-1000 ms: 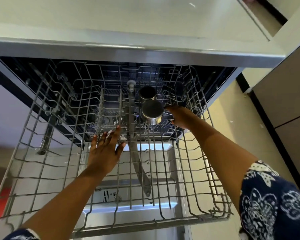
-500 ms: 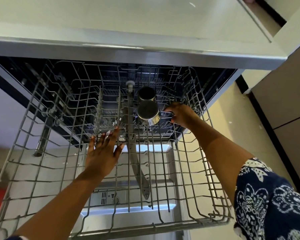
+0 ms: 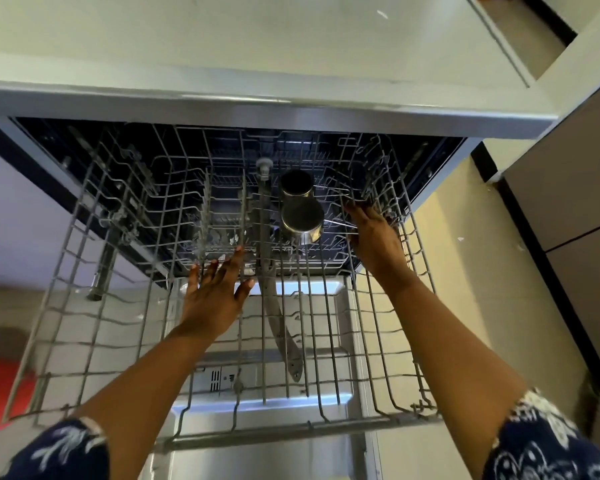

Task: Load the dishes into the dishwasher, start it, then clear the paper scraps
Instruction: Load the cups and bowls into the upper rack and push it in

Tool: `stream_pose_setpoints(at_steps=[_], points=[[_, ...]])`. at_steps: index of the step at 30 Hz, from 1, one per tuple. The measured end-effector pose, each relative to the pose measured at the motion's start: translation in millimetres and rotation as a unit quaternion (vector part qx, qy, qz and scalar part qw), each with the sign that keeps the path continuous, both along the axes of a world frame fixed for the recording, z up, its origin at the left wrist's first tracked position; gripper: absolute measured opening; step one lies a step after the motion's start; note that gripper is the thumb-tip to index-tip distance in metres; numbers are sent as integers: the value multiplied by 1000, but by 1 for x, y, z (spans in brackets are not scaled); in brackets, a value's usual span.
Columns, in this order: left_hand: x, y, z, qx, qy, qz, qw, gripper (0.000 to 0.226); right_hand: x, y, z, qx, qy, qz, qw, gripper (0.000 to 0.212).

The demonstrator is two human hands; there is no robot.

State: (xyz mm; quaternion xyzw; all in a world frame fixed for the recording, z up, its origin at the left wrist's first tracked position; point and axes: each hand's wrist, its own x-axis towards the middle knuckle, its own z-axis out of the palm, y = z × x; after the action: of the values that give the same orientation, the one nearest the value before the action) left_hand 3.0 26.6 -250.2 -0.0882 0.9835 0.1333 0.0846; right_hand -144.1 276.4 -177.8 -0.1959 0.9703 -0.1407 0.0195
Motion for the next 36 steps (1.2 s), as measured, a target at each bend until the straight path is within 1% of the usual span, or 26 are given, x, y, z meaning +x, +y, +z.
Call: stream_pose_setpoints(at_steps=[2, 3, 4, 5, 6, 9, 12, 15, 18, 20, 23, 25, 28, 30, 32, 36], points=[[-1, -1, 15, 32, -51, 5, 998, 66, 33, -2, 11, -18, -30, -9, 999, 58], [0, 0, 29, 47, -66, 13, 997, 65, 49, -4, 18, -23, -54, -22, 998, 56], [4, -1, 44, 61, -61, 23, 996, 63, 65, -7, 27, -32, -72, -32, 996, 53], [13, -2, 63, 77, -35, 34, 996, 61, 82, -11, 37, -45, -77, -36, 995, 50], [21, -3, 81, 103, 9, 42, 994, 59, 97, -16, 47, -59, -74, -36, 995, 47], [64, -11, 154, 173, 124, 73, 974, 52, 142, -38, 92, -94, -96, -29, 991, 40], [104, -37, 212, 189, 200, 116, 954, 36, 176, -78, 137, -144, -110, -1, 983, 36], [137, -87, 262, 212, 266, 205, 917, 33, 197, -139, 182, -204, -99, 51, 973, 31], [150, -146, 304, 181, 326, 251, 893, 33, 202, -210, 221, -235, -81, 114, 962, 25], [148, -193, 327, 161, 357, 267, 881, 31, 196, -265, 244, -245, -65, 141, 957, 25], [129, -266, 344, 152, 375, 279, 871, 20, 174, -342, 266, -255, -41, 150, 954, 24], [105, -324, 347, 167, 380, 277, 867, 17, 152, -397, 273, -258, -31, 139, 956, 24], [66, -398, 352, 207, 371, 278, 861, 26, 119, -467, 280, -272, -42, 115, 954, 24], [38, -439, 356, 202, 363, 266, 870, 37, 98, -508, 283, -282, -54, 94, 953, 27], [8, -468, 361, 194, 346, 236, 887, 55, 80, -536, 285, -273, -54, 81, 957, 29], [-50, -505, 366, 179, 245, 215, 928, 98, 46, -572, 284, -241, -62, 53, 967, 32]])
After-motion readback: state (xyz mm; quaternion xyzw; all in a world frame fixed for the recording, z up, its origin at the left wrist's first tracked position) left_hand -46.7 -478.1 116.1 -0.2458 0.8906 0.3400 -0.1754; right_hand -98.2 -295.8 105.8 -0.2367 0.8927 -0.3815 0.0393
